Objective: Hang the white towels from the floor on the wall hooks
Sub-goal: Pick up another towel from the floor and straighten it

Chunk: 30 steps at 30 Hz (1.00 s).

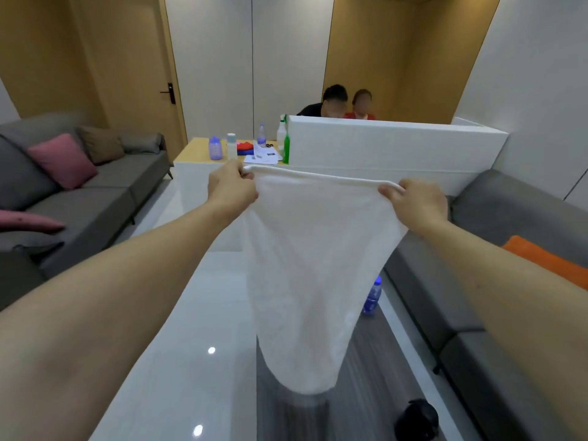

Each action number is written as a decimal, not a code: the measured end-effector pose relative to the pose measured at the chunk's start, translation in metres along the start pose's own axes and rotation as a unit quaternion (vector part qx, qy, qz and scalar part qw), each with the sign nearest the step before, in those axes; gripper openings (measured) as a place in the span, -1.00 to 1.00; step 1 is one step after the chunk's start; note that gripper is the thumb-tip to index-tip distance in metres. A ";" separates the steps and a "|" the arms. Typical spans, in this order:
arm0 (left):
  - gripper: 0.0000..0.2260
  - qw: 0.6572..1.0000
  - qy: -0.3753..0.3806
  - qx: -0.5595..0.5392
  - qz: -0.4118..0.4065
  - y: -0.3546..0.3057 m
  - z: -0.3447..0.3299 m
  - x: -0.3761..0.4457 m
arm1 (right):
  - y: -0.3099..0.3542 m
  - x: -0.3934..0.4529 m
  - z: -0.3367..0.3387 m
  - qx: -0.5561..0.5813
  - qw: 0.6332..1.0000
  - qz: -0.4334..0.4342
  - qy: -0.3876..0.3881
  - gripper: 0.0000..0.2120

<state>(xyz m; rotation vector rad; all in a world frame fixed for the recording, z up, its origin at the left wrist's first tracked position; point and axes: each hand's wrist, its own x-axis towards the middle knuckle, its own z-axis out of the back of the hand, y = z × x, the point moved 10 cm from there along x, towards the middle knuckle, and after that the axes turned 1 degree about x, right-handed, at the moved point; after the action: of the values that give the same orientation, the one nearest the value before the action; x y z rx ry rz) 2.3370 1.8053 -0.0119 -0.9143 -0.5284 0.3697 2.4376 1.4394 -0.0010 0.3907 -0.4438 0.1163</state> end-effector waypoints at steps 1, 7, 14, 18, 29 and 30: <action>-0.93 1.000 0.003 0.025 -0.018 -0.004 -0.003 0.007 | -0.002 0.007 0.000 0.001 1.000 0.002 -0.005 -0.55; -0.88 0.990 0.003 0.124 -0.072 -0.005 -0.024 -0.005 | -0.025 -0.002 -0.011 0.012 0.999 0.039 0.023 -0.90; -0.90 0.985 0.005 0.167 -0.051 0.035 -0.034 -0.124 | -0.079 -0.115 -0.026 0.063 0.994 0.067 0.066 -0.85; -0.91 0.979 0.027 0.200 0.004 0.080 -0.049 -0.236 | -0.121 -0.214 -0.044 0.061 0.985 0.081 0.141 -0.84; -0.89 0.908 0.226 0.347 0.066 0.195 -0.117 -0.501 | -0.247 -0.467 -0.091 -0.047 0.945 0.078 0.314 -0.80; -0.88 0.897 0.254 0.354 0.071 0.207 -0.122 -0.524 | -0.256 -0.487 -0.096 -0.058 0.940 0.076 0.328 -0.78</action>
<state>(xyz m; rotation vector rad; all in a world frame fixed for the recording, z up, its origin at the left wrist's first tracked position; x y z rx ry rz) 1.9648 1.5734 -0.3857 -0.3057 0.1680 0.3969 2.0873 1.2295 -0.3823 0.1826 0.1809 0.3559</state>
